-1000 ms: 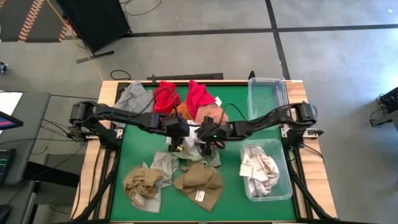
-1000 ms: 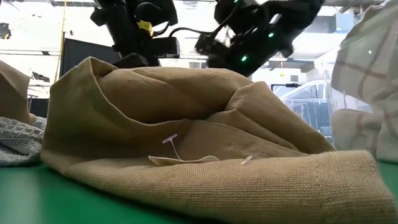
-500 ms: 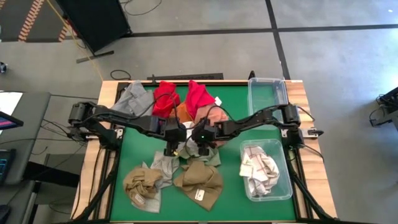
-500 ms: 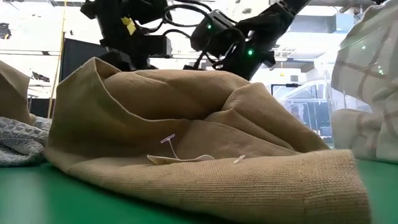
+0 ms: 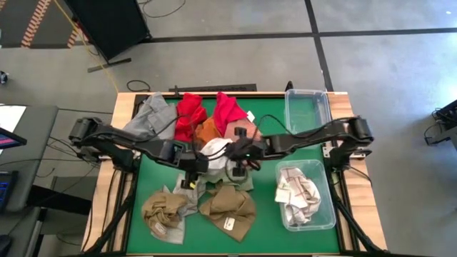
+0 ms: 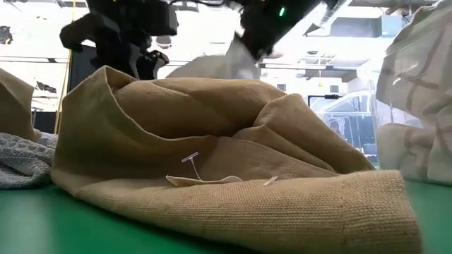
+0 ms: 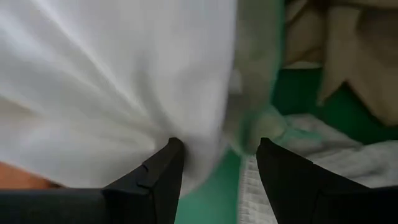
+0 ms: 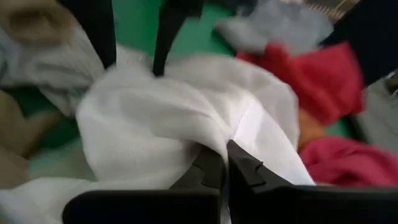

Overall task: Sort towels by color in basket
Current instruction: Put the white towel into the bottom transparent bin

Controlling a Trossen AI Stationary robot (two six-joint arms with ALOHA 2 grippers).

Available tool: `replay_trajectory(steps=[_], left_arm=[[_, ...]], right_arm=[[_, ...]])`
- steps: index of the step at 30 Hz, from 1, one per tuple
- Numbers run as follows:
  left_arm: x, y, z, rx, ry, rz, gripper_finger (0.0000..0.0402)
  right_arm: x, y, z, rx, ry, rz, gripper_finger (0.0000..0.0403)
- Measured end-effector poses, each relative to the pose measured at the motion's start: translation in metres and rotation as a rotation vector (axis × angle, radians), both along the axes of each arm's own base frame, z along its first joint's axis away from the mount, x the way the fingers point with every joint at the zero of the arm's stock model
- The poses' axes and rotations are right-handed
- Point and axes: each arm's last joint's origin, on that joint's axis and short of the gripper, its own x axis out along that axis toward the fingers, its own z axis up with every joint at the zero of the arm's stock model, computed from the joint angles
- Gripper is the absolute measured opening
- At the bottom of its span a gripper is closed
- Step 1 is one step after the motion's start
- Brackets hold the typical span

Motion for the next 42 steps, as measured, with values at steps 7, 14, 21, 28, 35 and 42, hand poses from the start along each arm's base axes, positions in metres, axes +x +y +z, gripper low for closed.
replay_trajectory(steps=[7, 14, 21, 28, 35, 42], left_arm=[[-0.007, -0.008, 0.009, 0.002, -0.033, -0.006, 0.0192], [-0.008, -0.013, 0.010, -0.001, -0.046, -0.016, 0.0192], [-0.007, -0.013, 0.010, -0.001, -0.054, -0.018, 0.0192], [-0.005, -0.013, 0.012, -0.003, -0.082, -0.025, 0.0192], [-0.004, -0.014, 0.012, -0.005, -0.096, -0.027, 0.0192], [-0.003, -0.014, 0.013, -0.013, -0.105, -0.018, 0.0192]], right_arm=[[-0.034, 0.022, 0.049, -0.050, -0.108, -0.010, 0.0023], [-0.077, 0.049, 0.084, -0.045, -0.165, 0.000, 0.0023], [-0.133, 0.075, 0.104, 0.045, -0.140, 0.044, 0.0023], [-0.188, 0.087, 0.103, 0.201, -0.007, 0.012, 0.0023], [-0.230, 0.089, 0.094, 0.374, 0.182, -0.111, 0.0023], [-0.254, 0.099, 0.080, 0.456, 0.418, -0.252, 0.0023]])
